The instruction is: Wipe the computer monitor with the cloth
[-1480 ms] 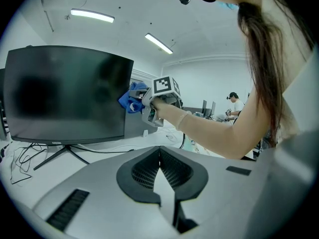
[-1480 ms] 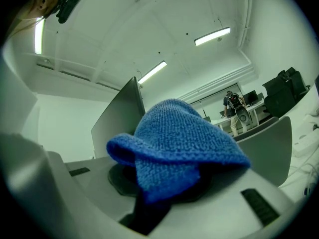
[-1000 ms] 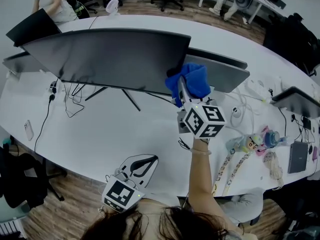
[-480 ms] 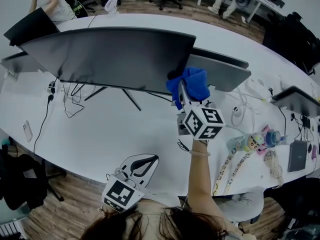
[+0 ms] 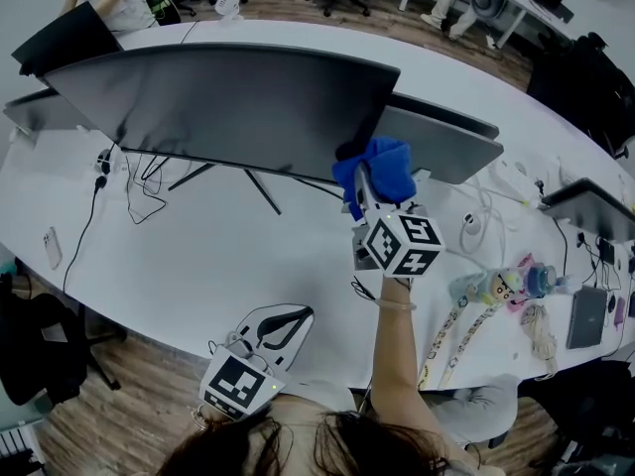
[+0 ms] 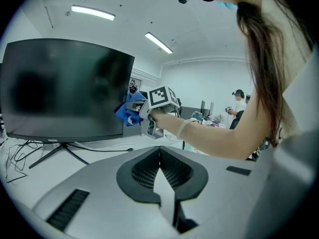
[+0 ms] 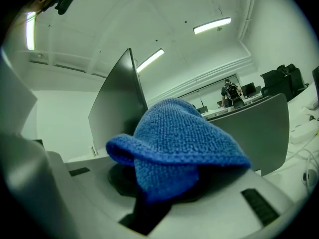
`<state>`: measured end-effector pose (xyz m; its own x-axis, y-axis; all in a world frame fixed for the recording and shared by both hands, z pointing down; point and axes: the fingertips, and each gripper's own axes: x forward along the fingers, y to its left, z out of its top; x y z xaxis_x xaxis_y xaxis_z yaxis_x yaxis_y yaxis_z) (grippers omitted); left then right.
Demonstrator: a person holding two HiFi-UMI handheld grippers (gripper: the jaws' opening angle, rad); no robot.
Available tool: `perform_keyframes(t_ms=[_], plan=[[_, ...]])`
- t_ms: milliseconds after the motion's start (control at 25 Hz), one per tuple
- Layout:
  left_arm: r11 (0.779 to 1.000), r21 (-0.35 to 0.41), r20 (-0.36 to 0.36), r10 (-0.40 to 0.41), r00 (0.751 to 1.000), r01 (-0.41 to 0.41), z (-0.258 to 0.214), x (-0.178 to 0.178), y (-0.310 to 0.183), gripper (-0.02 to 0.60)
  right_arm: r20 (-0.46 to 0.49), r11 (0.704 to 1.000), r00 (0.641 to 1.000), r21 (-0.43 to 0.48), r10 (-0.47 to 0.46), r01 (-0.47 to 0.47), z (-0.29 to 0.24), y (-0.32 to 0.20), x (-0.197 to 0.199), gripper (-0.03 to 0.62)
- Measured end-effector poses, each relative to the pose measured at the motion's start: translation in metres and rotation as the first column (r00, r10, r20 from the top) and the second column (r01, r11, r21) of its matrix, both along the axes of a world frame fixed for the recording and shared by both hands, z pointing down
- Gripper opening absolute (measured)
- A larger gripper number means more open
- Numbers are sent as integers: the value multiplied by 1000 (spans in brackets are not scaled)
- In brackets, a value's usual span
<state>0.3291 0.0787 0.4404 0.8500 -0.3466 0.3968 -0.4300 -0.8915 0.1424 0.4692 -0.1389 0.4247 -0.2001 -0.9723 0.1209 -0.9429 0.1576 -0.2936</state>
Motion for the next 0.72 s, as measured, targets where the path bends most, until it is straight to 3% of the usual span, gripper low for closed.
perform_keyframes(t_ms=[480, 720], plan=[[1000, 24, 20, -9, 1000, 8, 2, -4, 0, 9, 9, 999, 1000, -34, -12, 13, 19, -1, -2, 97], [999, -18, 8, -30, 1000, 30, 4, -3, 1, 9, 12, 998, 1000, -55, -14, 14, 29, -1, -2, 97]])
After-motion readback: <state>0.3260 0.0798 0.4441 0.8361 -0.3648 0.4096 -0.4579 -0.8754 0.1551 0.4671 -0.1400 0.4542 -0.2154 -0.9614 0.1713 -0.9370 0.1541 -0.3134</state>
